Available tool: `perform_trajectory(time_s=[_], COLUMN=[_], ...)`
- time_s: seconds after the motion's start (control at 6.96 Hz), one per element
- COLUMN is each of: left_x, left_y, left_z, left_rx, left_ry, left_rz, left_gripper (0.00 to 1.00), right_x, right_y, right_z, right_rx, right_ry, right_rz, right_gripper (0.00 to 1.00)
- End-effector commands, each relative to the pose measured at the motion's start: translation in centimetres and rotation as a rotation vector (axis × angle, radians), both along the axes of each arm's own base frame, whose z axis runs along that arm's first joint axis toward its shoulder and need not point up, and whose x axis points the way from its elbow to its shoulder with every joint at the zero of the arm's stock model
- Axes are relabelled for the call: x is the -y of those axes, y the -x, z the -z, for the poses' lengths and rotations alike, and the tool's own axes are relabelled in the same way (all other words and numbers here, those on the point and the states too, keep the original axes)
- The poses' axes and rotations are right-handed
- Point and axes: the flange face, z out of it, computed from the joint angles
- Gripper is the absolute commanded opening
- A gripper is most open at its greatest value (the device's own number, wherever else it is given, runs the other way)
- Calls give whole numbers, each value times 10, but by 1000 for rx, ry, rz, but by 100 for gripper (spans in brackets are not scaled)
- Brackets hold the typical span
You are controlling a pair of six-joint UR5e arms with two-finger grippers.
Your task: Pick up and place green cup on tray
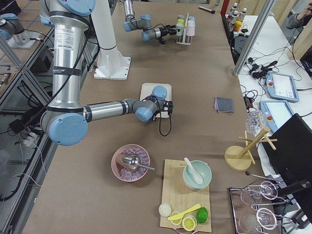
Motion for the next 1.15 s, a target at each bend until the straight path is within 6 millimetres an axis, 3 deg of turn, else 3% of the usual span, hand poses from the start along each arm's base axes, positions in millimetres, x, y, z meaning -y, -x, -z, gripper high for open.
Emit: perform_trajectory(time_s=[0.0, 0.29, 0.57, 0.72, 0.86, 1.01], left_x=[8, 9, 11, 11, 12, 13], left_y=[-1, -2, -3, -5, -4, -3], left_z=[-13, -22, -30, -33, -34, -36], left_rx=[40, 59, 76, 84, 86, 89], left_ry=[-4, 2, 6, 8, 9, 10], left_rz=[7, 10, 11, 11, 12, 15], left_gripper=[96, 96, 94, 92, 91, 89], right_x=[21, 50, 78, 109, 146, 154], right_y=[-22, -55, -56, -35, -9, 29], right_z=[20, 46, 73, 81, 103, 122], right_rx=[69, 156, 210, 217, 230, 236], right_ry=[8, 3, -70, -75, -85, -57], right_rz=[-20, -52, -79, -78, -78, -63], right_gripper=[0, 0, 0, 0, 0, 0])
